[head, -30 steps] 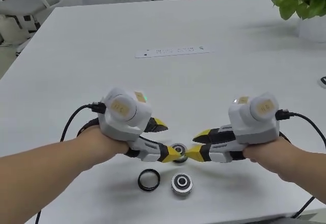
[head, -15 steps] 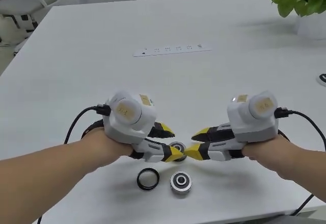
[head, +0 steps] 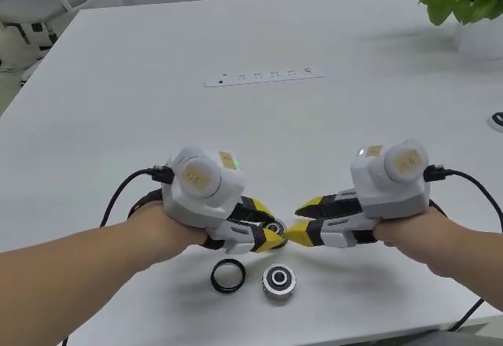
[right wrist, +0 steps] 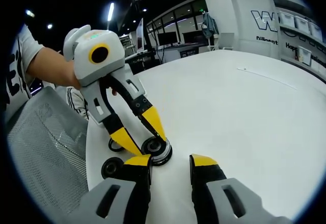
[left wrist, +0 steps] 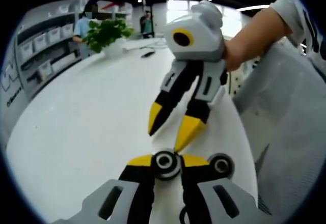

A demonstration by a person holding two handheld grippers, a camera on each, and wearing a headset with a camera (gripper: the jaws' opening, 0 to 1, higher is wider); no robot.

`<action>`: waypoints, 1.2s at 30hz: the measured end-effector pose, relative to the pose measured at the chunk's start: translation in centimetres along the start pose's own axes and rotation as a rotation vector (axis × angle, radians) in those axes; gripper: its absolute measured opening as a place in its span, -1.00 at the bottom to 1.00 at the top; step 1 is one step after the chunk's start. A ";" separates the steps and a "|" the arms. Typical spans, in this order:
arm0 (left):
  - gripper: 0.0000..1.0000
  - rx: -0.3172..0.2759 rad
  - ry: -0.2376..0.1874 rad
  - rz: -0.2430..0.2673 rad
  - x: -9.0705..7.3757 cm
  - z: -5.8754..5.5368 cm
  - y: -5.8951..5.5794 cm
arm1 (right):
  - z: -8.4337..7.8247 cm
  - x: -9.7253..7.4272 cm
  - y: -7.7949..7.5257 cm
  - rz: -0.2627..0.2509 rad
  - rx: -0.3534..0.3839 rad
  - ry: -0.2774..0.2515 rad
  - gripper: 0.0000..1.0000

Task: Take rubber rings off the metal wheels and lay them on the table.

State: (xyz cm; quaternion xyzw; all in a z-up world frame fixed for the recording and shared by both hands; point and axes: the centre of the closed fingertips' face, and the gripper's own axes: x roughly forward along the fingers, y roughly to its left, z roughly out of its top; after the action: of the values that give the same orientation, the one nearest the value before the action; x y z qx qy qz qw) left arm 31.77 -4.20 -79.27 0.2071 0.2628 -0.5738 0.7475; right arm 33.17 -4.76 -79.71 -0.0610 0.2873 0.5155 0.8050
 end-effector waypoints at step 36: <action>-0.71 -0.059 -0.024 0.041 0.0 -0.2 0.4 | -1.1 1.4 1.9 0.068 -0.072 0.053 -0.60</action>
State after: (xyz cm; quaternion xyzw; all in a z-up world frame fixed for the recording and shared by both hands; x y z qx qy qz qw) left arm 32.11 -3.95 -79.40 0.1834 0.2662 -0.5530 0.7679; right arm 31.48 -3.18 -80.94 -0.0939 0.2916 0.5510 0.7762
